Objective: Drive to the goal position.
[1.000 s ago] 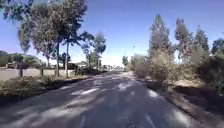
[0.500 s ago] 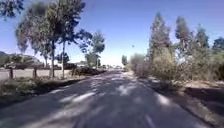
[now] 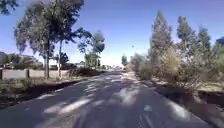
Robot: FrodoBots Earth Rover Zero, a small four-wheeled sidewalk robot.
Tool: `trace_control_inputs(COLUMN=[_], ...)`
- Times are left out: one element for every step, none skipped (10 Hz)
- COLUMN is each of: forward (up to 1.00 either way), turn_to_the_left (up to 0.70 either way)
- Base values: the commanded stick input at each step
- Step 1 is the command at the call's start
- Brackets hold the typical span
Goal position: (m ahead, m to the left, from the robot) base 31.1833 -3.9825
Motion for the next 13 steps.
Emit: trace_control_inputs(forward=[1.00,1.00,1.00,1.00,1.00,1.00,1.00,1.00,1.00,1.00,1.00,1.00,1.00], turn_to_the_left=[0.00,0.00,0.00,0.00,0.00,0.00,0.00,0.00,0.00,0.00,0.00,0.00,0.00])
